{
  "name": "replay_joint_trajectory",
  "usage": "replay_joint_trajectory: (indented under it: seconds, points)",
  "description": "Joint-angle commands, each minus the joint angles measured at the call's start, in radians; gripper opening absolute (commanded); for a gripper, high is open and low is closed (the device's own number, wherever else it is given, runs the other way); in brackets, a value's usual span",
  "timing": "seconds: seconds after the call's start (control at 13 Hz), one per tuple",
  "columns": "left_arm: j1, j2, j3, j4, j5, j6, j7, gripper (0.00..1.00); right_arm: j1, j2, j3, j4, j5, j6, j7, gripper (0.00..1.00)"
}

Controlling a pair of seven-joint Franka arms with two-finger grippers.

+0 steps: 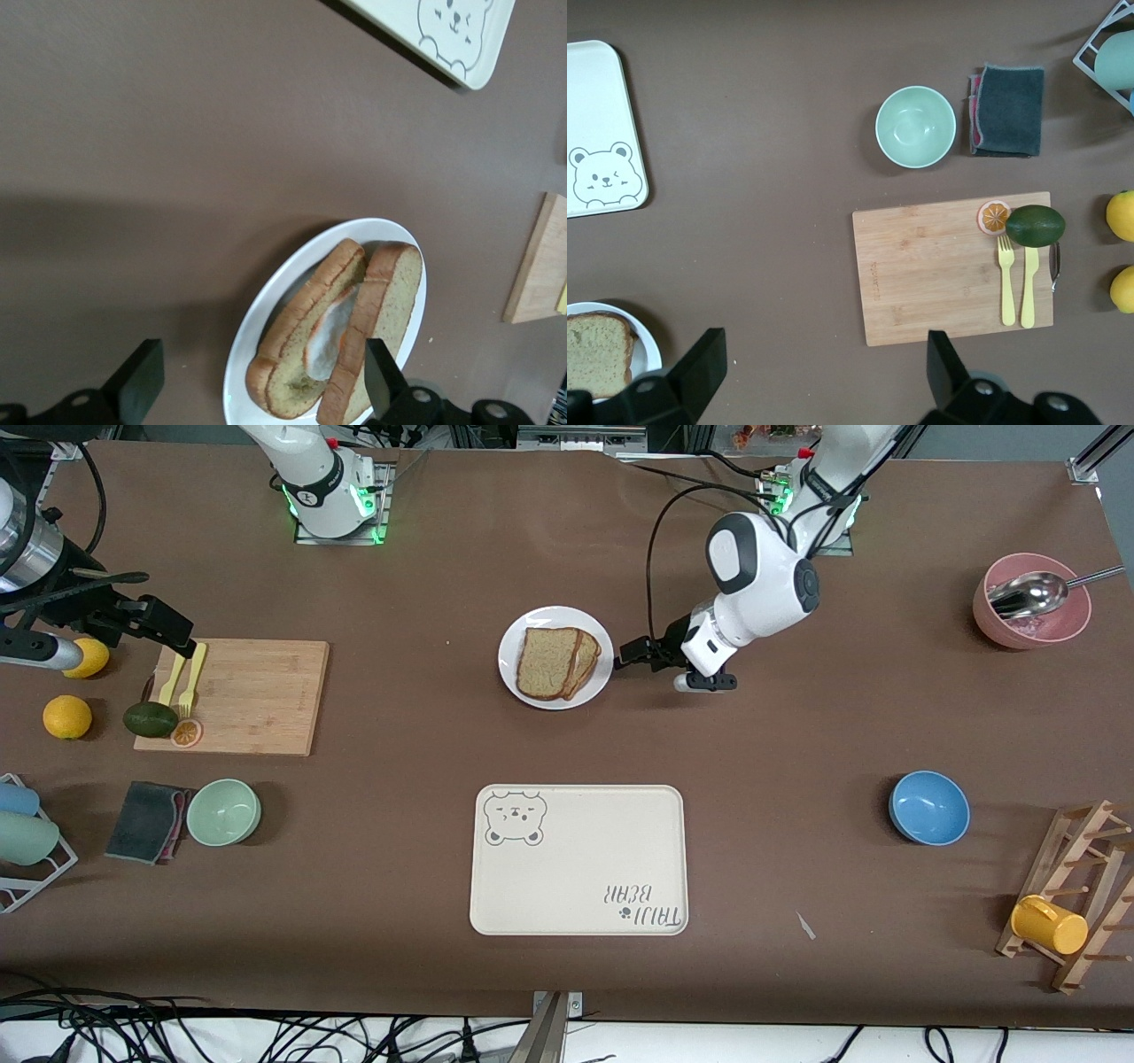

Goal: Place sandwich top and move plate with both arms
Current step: 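Reach the left gripper to the white plate rim and grasp it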

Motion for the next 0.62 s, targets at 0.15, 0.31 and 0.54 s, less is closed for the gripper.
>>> replay_joint_trajectory:
  seconds: [0.15,0.31,0.54]
  points:
    - [-0.022,0.051,-0.002,0.044,-0.316,0.016,0.374,0.99,-0.011,-0.004,0.005,-0.010,0.031,0.022,-0.029,1.00]
    - [-0.016,0.095,-0.002,0.062,-0.367,0.014,0.476,1.00,-0.011,-0.003,0.005,-0.010,0.031,0.024,-0.029,1.00]
    - [-0.008,0.181,-0.002,0.120,-0.369,0.016,0.544,1.00,-0.009,-0.001,0.008,-0.025,0.030,0.039,-0.033,1.00]
